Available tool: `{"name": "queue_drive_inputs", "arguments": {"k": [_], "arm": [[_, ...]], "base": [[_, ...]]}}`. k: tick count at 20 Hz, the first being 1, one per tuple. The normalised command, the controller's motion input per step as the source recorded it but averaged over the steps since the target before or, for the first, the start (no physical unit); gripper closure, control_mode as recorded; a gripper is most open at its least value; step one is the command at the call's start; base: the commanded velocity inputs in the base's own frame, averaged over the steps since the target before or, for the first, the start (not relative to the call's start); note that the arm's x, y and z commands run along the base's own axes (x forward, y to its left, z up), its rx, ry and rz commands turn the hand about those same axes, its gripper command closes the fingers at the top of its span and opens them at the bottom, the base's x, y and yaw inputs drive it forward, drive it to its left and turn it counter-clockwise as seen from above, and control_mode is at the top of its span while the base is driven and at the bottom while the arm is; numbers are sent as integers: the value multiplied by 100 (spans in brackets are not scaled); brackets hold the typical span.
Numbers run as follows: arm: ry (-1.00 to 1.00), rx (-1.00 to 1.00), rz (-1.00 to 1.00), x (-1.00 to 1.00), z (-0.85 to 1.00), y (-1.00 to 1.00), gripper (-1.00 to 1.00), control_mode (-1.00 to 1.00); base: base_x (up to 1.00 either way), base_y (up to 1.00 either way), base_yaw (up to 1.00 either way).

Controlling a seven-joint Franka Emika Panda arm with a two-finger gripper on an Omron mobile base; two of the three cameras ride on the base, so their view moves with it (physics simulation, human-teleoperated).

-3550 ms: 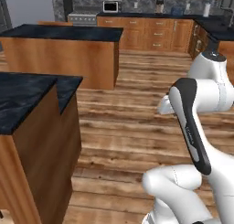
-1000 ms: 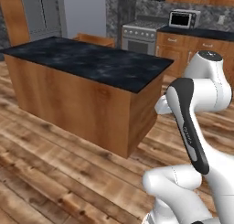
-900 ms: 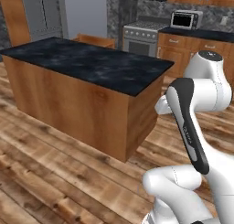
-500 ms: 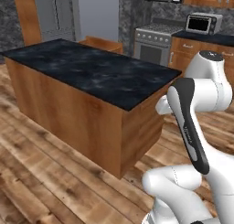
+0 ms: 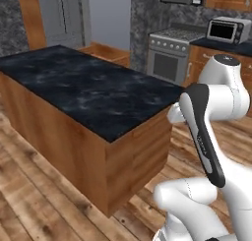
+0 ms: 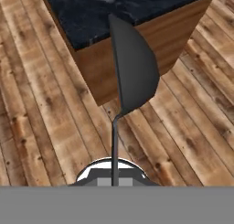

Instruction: Pick up the metallic utensils from the counter and place them in the open drawer. Make sure not to pick up any wooden utensils.

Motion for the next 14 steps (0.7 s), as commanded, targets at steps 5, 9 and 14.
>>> {"name": "queue_drive_inputs", "arguments": {"k": [5,9,14], "arm": [[0,0,0,0,0,0,100,100],[0,0,0,0,0,0,100,100],[0,0,0,0,0,0,100,100]], "base": [[73,-100,18],[84,-100,23],[85,-100,25]]}}
